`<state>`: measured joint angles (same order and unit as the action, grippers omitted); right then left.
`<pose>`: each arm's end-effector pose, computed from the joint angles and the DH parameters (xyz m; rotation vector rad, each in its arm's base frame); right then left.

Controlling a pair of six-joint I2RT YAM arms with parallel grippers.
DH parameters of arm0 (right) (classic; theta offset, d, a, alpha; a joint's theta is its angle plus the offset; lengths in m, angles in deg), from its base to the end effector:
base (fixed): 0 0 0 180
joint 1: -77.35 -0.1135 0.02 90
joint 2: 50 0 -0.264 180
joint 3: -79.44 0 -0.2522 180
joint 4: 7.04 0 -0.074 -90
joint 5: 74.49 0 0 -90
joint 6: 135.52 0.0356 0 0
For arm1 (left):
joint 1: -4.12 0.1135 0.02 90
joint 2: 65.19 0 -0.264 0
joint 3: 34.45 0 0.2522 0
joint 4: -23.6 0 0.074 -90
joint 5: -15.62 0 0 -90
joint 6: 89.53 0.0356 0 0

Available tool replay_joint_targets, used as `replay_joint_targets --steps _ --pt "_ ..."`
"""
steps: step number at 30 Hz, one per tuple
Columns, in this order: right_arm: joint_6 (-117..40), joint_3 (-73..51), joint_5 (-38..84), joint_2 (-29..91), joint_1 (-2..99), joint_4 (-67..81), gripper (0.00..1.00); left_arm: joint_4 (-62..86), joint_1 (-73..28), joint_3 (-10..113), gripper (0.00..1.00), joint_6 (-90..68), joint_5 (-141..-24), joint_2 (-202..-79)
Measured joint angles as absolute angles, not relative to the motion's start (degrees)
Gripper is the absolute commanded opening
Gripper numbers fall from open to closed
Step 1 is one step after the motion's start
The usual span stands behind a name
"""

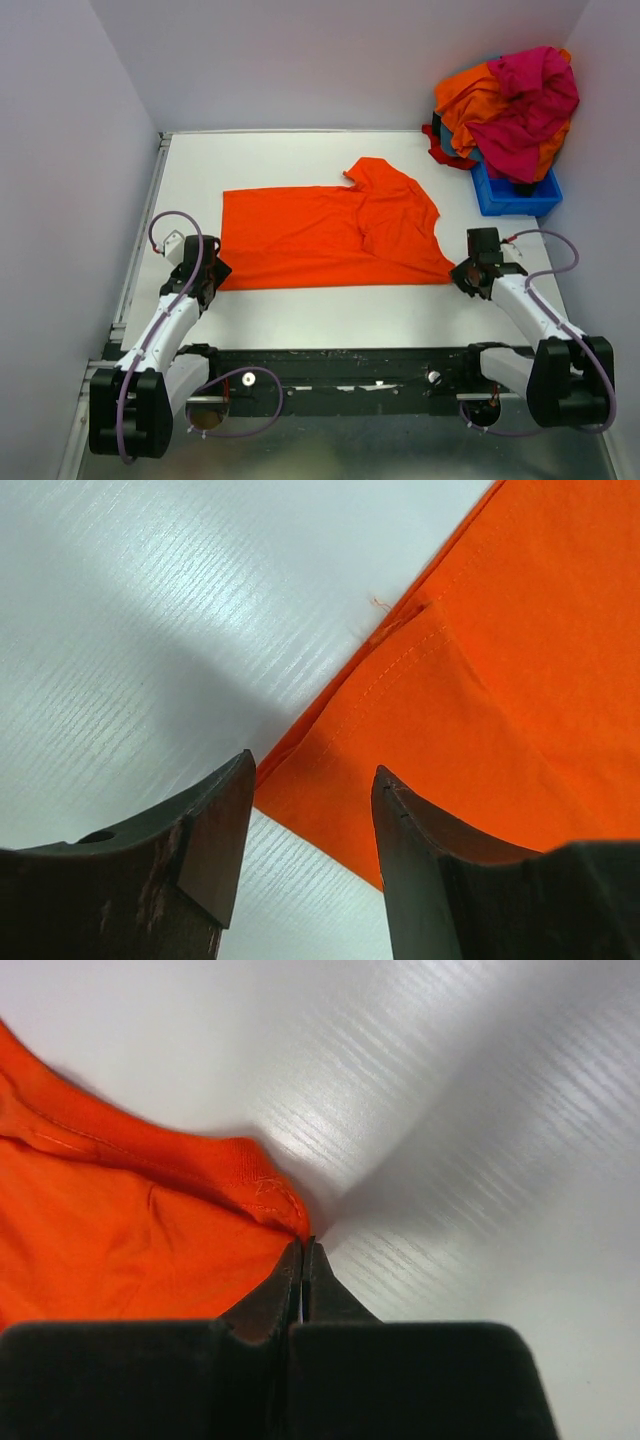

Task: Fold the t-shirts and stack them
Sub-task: Fold the flattened tshirt in 1/3 of the way

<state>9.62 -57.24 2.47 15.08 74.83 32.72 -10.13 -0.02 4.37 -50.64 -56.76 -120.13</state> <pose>0.1950 0.0005 0.1639 1.2195 2.2963 0.0578 0.1805 -0.0023 0.1771 -1.0741 2.1331 -0.0766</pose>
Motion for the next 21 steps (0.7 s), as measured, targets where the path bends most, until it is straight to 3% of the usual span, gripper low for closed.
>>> replay_joint_targets --steps 12,14,16,21 --pt "9.44 -58.48 0.42 5.68 80.68 37.35 0.02 -10.76 -0.02 4.37 0.57 -51.69 -57.56 -120.74" --pt "9.35 -58.48 0.13 5.07 80.9 38.33 0.21 -11.24 -0.02 4.37 0.57 -51.69 -57.65 -120.59" --pt "8.81 -58.48 0.02 4.26 80.97 39.25 0.54 -11.39 -0.02 4.37 0.57 -51.65 -57.7 -120.3" --pt "2.62 -56.84 -0.26 1.94 81.23 39.84 0.58 -11.09 -0.13 5.55 0.59 -50.29 -58.66 -119.67"
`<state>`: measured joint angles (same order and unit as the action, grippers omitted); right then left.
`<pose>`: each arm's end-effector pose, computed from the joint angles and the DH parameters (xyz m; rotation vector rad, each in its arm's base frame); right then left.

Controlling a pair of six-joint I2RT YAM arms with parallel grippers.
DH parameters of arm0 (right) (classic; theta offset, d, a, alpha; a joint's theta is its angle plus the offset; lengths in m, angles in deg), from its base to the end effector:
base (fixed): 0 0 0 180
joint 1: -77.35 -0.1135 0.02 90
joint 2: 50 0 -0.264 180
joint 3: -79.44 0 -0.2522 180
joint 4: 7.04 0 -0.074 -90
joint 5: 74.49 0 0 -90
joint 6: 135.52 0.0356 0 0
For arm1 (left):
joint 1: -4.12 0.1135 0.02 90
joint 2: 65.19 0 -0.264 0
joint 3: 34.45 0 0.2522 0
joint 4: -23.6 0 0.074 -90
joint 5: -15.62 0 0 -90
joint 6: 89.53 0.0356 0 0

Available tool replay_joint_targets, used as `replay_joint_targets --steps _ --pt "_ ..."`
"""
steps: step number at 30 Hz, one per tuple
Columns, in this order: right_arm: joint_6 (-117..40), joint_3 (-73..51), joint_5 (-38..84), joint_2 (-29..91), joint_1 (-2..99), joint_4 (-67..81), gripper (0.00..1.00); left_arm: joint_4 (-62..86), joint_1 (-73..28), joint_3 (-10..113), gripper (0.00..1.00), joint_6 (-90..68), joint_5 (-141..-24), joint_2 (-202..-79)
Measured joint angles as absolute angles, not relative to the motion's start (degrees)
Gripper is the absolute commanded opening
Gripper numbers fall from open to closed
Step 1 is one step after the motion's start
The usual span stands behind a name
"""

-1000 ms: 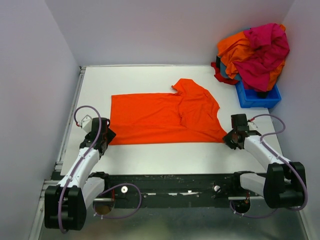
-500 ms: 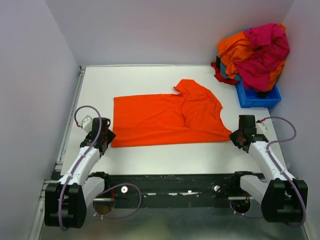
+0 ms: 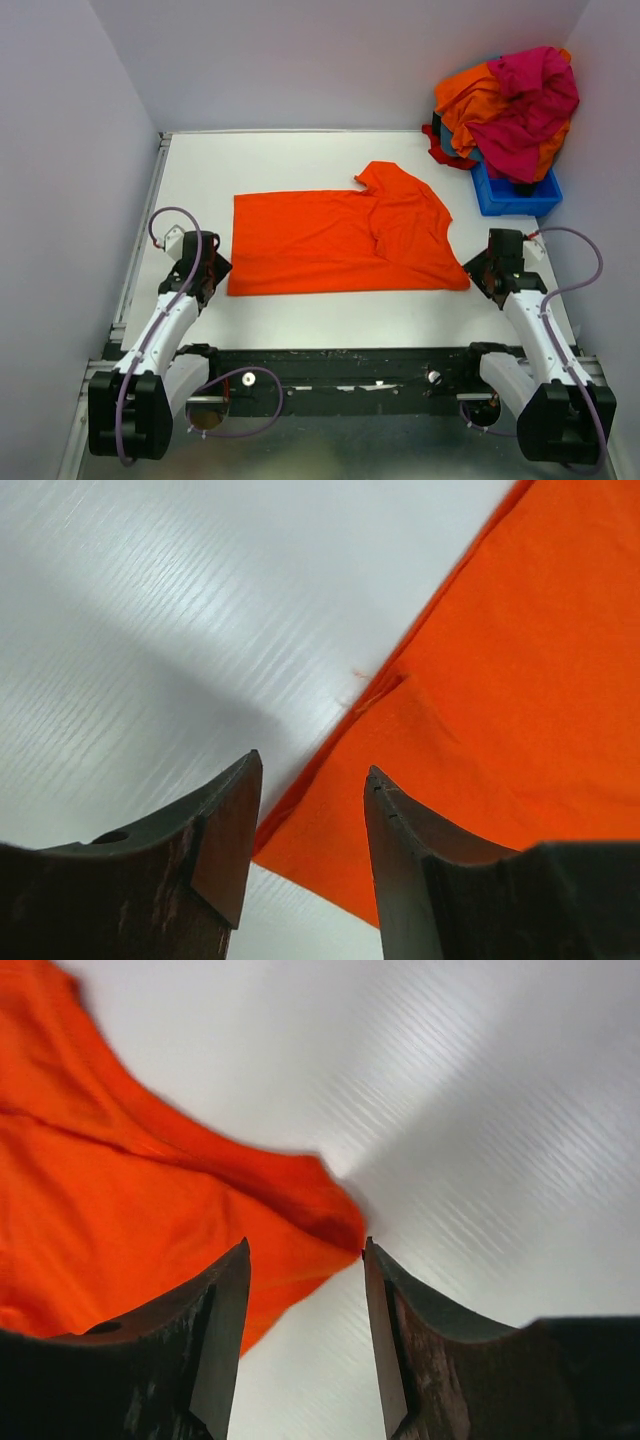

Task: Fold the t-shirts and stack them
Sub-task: Fold the flattened tshirt in 1/3 of the way

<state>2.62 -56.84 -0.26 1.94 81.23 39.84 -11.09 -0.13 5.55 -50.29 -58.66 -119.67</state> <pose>0.1678 -0.0211 0.1965 1.1837 2.1799 -0.0245 0.1818 -0.0038 0.1834 -1.0550 2.1445 -0.1180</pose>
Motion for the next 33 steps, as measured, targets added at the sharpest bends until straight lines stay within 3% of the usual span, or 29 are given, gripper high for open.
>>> replay_joint_targets --steps 5,8,21,24,33 --pt "-7.13 -50.39 5.88 2.75 81.21 33.46 0.58 -6.52 -0.92 9.44 0.73 -46.95 -60.73 -120.24" --pt "-12.39 -45.02 10.86 7.21 80.97 28.78 0.58 -2.1 -1.01 11.98 0.77 -45.09 -63.14 -122.53" --pt "-30.34 -14.59 15.02 42.77 74.56 23.12 0.58 11.29 -1.27 27.23 0.8 -37.14 -67.79 -146.12" --pt "-33.31 -8.25 14.32 49.15 71.81 23.43 0.53 11.4 -1.27 31.91 0.79 -34.51 -67.79 -151.06" --pt "-38.88 17.73 12.79 71.56 69.14 29.61 0.53 4.93 -1.27 44.41 0.75 -29.2 -67.58 -163.3"
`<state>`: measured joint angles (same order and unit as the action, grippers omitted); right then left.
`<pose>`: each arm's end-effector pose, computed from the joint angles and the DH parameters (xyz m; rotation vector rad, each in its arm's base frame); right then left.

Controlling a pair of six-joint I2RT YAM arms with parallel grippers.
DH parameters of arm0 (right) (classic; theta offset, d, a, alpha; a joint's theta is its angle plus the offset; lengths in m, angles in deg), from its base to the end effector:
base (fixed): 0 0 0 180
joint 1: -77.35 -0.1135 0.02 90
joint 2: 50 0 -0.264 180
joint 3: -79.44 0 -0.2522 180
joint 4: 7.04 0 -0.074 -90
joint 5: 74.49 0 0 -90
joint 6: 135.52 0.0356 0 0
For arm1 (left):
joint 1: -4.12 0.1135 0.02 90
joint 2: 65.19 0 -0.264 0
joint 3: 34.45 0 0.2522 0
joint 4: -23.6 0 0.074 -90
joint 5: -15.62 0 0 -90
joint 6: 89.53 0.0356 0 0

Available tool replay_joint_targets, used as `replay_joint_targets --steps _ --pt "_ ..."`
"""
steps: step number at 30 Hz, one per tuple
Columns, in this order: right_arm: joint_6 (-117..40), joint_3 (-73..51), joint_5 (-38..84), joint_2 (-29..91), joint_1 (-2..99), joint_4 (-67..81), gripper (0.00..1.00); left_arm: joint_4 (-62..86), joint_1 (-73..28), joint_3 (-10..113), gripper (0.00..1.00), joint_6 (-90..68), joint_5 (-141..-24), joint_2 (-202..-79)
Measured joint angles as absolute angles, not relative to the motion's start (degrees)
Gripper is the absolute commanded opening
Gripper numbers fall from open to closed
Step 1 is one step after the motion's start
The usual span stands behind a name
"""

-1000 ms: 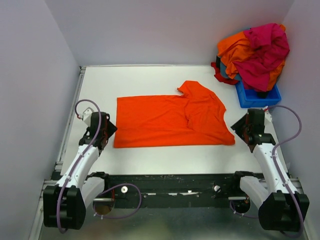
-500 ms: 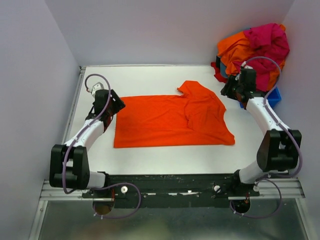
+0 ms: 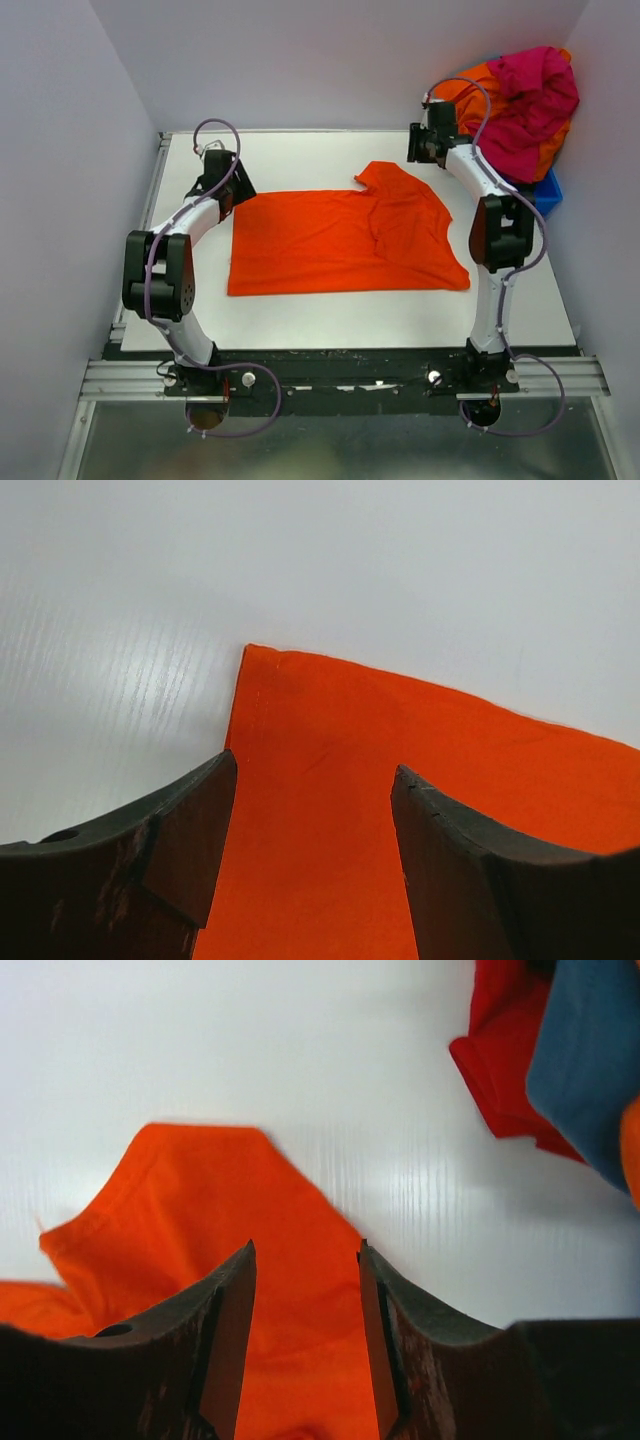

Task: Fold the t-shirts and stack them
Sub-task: Fold the flattened tshirt in 1/3 of the way, then grap the side of the flattened tshirt furthest away from the robot with both arms

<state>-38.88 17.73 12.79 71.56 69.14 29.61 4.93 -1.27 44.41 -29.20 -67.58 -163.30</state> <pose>0.4892 0.0689 0.2538 -0.0059 2.2679 0.0835 0.3803 -0.0316 0.2245 -0.5332 2.1702 -0.2022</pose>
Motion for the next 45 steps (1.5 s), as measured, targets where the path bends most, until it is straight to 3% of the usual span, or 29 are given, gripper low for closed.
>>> replay_joint_targets --steps 3,7,10,17,42,43,45 --pt "-40.44 28.6 12.5 80.01 68.79 35.14 0.52 2.79 -1.27 45.57 0.73 -27.98 -67.6 -164.96" --pt "-42.07 44.51 12.46 90.57 68.14 41.98 0.6 0.37 -1.25 47.98 0.73 -27.06 -68.03 -167.17" --pt "-42.84 49.58 12.35 93.81 67.35 46.09 0.64 -0.51 -1.27 49.29 0.73 -26.67 -68.78 -168.37" --pt "-43.63 51.98 11.72 94.64 65.47 51.78 0.68 -4.12 -1.25 53.33 0.73 -25.46 -69.02 -171.06" --pt "-38.51 52.77 11.74 95.73 69.97 59.14 0.64 -6.41 -1.27 53.57 0.72 -23.48 -69.96 -173.11" --pt "-38.49 52.77 11.91 95.88 69.95 59.51 0.7 -6.43 -1.25 53.57 0.72 -23.39 -69.98 -173.11" --pt "-38.51 52.77 12.07 96.21 69.95 60.15 0.7 -6.54 -1.25 53.73 0.71 -23.24 -70.05 -173.13"
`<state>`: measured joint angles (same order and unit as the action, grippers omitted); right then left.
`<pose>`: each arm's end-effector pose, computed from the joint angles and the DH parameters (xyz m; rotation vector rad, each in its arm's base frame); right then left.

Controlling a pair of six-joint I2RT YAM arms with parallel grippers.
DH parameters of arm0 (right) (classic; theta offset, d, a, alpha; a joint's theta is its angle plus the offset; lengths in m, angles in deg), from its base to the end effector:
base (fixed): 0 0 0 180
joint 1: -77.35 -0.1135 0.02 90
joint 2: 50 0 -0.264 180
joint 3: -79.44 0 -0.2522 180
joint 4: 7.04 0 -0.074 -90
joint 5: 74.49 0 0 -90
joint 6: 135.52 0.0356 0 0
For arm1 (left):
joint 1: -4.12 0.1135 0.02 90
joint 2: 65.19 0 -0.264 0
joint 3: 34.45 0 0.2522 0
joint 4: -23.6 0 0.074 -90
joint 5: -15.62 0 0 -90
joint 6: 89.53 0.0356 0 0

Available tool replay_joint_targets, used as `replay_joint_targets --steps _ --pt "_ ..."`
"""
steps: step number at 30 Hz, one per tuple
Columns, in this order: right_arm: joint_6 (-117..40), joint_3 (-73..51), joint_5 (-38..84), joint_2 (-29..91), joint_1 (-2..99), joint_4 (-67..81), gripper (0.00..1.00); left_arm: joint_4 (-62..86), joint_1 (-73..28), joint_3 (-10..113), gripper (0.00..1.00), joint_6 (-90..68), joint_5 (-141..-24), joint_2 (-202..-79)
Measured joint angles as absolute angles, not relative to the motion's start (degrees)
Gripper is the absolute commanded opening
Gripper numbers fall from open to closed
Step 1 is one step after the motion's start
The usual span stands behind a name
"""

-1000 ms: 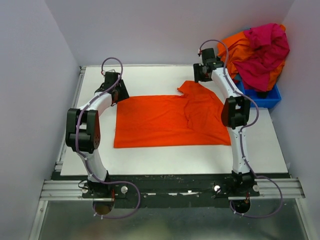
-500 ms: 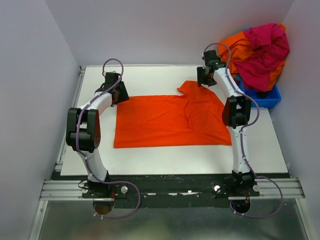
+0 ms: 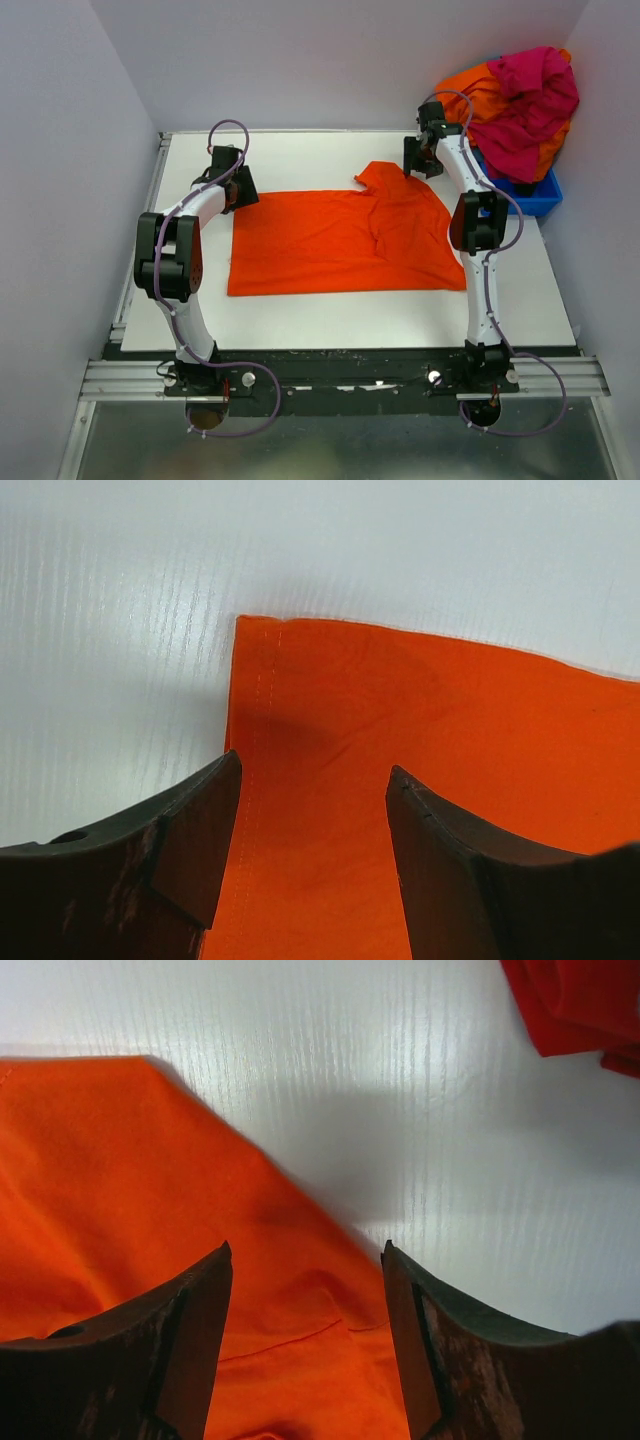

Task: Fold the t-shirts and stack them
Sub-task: Grap the side of the flattened tshirt furthest away from the robot with both arms

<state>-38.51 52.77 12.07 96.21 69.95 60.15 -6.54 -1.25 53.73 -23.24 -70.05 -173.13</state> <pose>0.5401 0.0680 0.1967 0.0121 2.6161 0.0098 0.4077 -0.0356 0.1956 -0.4226 2.4061 -0.1344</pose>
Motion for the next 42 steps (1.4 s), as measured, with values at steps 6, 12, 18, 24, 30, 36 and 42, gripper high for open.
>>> replay_joint_targets --steps 6,12,18,24,30,36,42 --pt "-38.38 51.87 12.07 96.52 69.91 60.67 0.65 -6.63 -1.25 54.56 0.71 -22.91 -70.44 -173.44" --pt "-38.56 52.75 12.04 97.0 69.97 61.5 0.61 -6.76 -1.25 54.86 0.7 -22.73 -70.59 -174.22" --pt "-39.67 53.56 11.91 98.2 70.19 62.42 0.57 -7.7 -1.25 55.58 0.7 -22.47 -70.61 -175.3" --pt "-40.85 54.78 11.96 99.82 70.63 63.03 0.47 -8.18 -1.25 55.82 0.7 -22.4 -70.79 -175.47" --pt "-41.24 52.49 11.56 98.64 70.67 61.52 0.45 -8.36 -1.25 55.91 0.69 -22.4 -70.83 -175.54" --pt "-42.66 52.49 11.06 98.64 70.65 60.54 0.54 -8.42 -1.25 57.46 0.68 -21.99 -70.83 -176.69" --pt "-46.21 52.66 8.83 98.64 69.45 58.92 0.46 -8.71 -1.25 58.64 0.68 -21.84 -70.83 -177.74"
